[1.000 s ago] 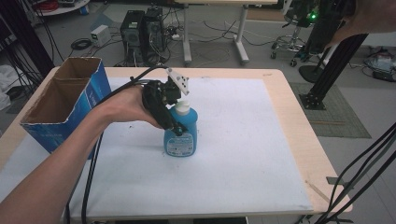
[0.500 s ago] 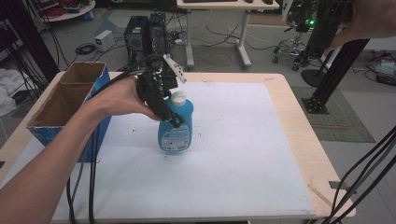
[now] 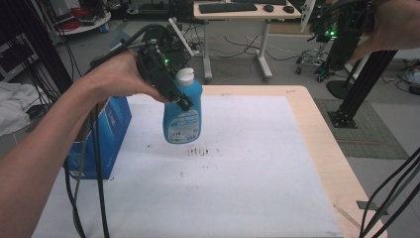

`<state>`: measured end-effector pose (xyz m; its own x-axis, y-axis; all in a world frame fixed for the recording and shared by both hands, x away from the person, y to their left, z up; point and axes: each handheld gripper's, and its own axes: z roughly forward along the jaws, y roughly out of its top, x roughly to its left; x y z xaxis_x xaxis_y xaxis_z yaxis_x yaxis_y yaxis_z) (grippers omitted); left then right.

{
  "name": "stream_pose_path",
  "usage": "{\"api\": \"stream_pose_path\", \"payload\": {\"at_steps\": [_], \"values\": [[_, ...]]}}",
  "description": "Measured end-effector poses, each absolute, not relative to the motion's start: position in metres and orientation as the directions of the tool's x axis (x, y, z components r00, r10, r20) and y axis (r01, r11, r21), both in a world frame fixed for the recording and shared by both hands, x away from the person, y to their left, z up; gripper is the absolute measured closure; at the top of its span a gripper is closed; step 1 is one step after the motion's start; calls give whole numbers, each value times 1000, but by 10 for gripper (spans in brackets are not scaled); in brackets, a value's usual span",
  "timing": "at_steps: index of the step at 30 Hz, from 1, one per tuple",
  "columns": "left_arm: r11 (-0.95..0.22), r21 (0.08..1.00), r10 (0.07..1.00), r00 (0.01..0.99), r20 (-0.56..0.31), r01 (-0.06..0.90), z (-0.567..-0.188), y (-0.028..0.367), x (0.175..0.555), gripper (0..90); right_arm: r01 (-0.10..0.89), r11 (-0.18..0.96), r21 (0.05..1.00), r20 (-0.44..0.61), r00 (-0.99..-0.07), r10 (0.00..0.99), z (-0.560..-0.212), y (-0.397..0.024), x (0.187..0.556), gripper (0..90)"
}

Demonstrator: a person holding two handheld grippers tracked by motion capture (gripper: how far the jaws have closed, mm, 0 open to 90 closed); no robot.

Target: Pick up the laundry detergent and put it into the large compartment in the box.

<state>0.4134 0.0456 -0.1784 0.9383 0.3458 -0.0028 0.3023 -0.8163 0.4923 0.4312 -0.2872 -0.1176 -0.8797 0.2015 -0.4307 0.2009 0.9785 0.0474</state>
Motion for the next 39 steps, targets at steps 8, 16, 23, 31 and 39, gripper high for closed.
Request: {"api": "stream_pose_path", "payload": {"at_steps": [8,16,23,31,39], "values": [[-792,488,416,909,-9,368,-142,61,418,382,196,979,50,-433,-879,197,-117,-285,432,128],[-779,485,462,887,16,397,-115,79,419,382,197,979,47,-432,-880,197,-118,-283,432,128],[-762,477,508,861,24,437,-109,99,422,382,187,982,40,-436,-881,186,-119,-281,433,128],[-732,479,567,823,33,485,-102,132,425,382,187,982,38,-430,-884,185,-123,-278,436,128],[-690,491,629,777,42,532,-93,165,421,383,187,982,36,-427,-885,184,-127,-276,440,128]]}}
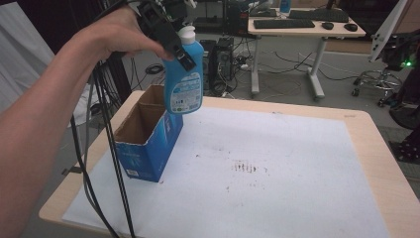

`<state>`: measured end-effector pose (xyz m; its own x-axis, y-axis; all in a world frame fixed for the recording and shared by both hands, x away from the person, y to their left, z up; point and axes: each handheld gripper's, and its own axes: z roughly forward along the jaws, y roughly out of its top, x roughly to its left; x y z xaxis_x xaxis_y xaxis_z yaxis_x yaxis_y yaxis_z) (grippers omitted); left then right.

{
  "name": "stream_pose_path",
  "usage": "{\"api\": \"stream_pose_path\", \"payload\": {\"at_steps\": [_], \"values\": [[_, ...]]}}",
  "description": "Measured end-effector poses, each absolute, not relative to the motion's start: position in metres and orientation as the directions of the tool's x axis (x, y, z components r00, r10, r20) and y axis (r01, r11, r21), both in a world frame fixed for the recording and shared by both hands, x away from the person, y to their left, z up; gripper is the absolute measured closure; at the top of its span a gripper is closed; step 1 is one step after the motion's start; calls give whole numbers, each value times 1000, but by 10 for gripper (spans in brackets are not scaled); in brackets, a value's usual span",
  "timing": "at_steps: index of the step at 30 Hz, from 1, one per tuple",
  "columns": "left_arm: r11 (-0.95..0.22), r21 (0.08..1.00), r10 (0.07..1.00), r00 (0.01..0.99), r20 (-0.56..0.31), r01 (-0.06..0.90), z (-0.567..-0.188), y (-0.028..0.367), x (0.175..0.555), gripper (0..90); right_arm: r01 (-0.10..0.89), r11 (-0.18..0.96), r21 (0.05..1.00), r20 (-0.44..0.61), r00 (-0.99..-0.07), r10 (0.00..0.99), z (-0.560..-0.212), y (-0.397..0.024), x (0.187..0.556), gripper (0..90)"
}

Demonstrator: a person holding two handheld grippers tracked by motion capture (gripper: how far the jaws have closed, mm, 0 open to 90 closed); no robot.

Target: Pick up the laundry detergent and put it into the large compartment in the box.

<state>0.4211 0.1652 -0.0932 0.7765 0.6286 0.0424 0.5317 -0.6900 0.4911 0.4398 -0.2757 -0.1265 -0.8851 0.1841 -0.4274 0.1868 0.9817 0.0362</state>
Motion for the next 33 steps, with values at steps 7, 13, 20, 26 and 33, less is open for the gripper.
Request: {"api": "stream_pose_path", "payload": {"at_steps": [7,13,20,26,33], "values": [[-665,491,668,743,52,563,-92,190,418,383,190,981,36,-426,-885,187,-127,-273,441,128],[-642,484,701,711,58,594,-95,211,417,383,183,983,32,-425,-887,179,-129,-271,444,128],[-621,478,725,687,48,621,-102,227,417,382,184,982,38,-421,-888,183,-133,-270,446,128],[-596,481,747,664,38,643,-109,241,417,382,183,982,39,-420,-889,182,-133,-271,447,128],[-586,470,758,652,29,660,-118,250,416,382,185,982,35,-420,-889,182,-133,-272,448,128]]}}
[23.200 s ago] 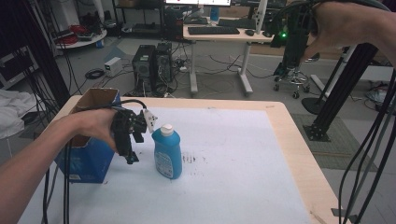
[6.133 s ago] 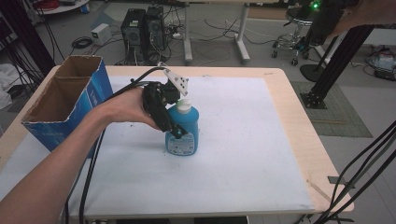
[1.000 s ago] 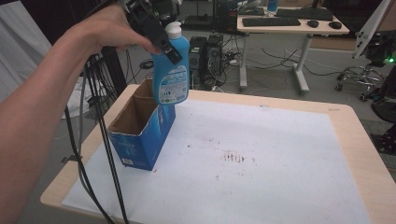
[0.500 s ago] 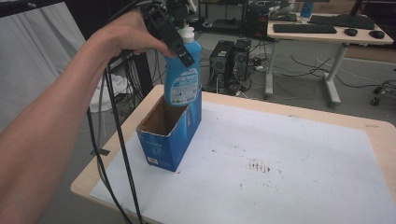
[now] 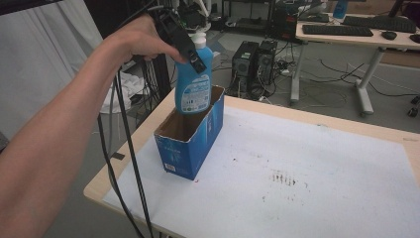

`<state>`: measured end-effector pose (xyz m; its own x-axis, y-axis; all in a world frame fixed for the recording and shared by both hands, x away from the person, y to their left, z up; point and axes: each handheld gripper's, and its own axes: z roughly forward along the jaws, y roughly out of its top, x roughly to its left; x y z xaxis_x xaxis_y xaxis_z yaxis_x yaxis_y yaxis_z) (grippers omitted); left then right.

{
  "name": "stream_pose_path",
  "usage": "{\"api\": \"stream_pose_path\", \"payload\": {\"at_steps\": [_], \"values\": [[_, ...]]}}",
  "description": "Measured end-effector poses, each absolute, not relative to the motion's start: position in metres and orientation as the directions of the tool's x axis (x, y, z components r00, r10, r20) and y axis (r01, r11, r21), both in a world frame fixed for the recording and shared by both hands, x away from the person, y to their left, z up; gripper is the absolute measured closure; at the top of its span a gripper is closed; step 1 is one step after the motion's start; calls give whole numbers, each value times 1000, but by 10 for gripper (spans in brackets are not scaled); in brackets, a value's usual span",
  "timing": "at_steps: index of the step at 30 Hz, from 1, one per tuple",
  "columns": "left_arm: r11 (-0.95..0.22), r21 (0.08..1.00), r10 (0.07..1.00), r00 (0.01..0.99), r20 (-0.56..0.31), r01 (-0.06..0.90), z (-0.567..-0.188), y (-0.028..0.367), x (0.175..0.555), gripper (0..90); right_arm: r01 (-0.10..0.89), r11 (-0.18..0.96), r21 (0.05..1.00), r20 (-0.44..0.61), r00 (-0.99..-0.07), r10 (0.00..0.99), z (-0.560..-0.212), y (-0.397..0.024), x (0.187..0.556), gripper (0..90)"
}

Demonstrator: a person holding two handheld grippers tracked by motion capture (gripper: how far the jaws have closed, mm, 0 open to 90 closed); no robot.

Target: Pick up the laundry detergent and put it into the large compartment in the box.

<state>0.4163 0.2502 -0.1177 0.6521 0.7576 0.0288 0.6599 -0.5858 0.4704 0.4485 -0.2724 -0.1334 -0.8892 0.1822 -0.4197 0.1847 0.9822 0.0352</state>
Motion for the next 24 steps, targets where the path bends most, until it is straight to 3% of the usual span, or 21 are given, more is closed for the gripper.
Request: {"api": "stream_pose_path", "payload": {"at_steps": [24], "values": [[-575,441,759,650,-28,689,-190,273,416,383,187,982,26,-411,-894,181,-141,-267,448,128]]}}
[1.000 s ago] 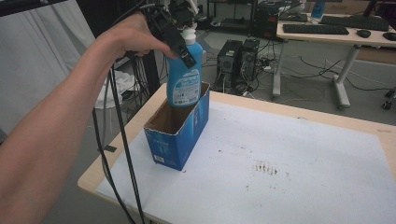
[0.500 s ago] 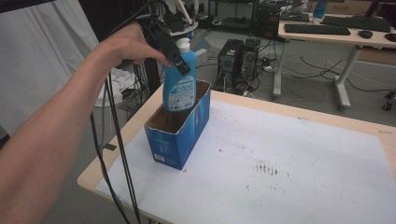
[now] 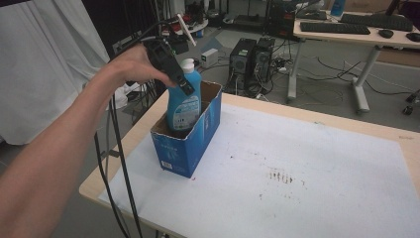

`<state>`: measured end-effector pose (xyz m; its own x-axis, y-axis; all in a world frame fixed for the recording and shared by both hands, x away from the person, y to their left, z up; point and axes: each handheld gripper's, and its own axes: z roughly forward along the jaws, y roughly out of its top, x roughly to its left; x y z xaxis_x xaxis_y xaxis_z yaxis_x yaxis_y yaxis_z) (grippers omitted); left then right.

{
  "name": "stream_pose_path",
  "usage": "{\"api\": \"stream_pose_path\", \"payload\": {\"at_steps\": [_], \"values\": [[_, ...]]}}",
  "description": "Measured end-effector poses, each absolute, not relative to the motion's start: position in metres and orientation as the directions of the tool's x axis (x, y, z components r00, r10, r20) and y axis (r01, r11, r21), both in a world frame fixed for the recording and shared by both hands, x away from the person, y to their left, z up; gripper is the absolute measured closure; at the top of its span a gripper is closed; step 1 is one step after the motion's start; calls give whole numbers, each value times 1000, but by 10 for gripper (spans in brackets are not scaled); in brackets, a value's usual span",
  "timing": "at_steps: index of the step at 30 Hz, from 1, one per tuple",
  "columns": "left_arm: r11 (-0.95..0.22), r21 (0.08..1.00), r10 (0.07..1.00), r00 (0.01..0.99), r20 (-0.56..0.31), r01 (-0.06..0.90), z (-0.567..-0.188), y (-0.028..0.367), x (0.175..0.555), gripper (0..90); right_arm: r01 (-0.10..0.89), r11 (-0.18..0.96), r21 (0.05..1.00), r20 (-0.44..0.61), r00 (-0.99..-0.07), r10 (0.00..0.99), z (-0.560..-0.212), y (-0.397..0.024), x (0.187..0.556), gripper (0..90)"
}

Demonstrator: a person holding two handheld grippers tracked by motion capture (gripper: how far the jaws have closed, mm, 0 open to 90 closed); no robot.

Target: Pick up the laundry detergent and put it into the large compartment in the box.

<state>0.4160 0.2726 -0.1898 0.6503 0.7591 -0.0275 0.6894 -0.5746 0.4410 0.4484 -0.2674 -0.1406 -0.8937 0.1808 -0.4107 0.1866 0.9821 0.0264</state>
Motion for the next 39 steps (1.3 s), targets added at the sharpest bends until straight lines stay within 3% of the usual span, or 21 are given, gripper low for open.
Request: {"api": "stream_pose_path", "payload": {"at_steps": [39], "values": [[-743,363,599,801,-16,563,-270,277,416,381,179,984,7,-398,-902,167,-150,-266,448,128]]}}
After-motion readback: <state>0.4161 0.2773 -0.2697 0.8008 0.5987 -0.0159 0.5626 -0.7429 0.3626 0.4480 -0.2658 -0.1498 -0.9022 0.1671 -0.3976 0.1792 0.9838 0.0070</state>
